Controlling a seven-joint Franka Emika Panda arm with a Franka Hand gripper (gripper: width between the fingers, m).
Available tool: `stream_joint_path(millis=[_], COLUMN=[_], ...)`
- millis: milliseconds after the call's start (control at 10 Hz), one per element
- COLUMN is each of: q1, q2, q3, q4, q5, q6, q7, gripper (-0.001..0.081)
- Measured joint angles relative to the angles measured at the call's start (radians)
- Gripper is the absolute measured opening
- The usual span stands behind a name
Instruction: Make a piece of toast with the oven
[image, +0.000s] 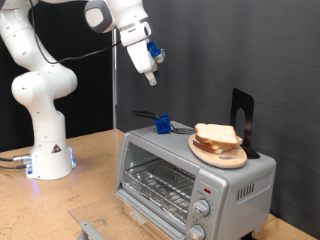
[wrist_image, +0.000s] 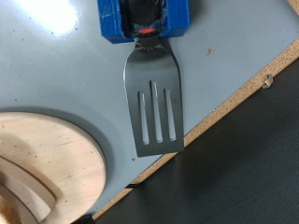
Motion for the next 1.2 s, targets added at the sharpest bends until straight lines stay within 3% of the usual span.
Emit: stream_joint_path(millis=[200, 700, 1200], q1=[-0.002, -0.025, -0.025], q2=[0.007, 0.139, 0.231], q3=[0.006, 0.074, 0.103], q4=[-0.005, -0.089, -0.11], q5=[-0.022, -0.093, -0.093], q6=[-0.009, 0.213, 0.307], q7=[0.0, 0.038, 0.053], gripper=[0.0803, 0.0803, 0.0803])
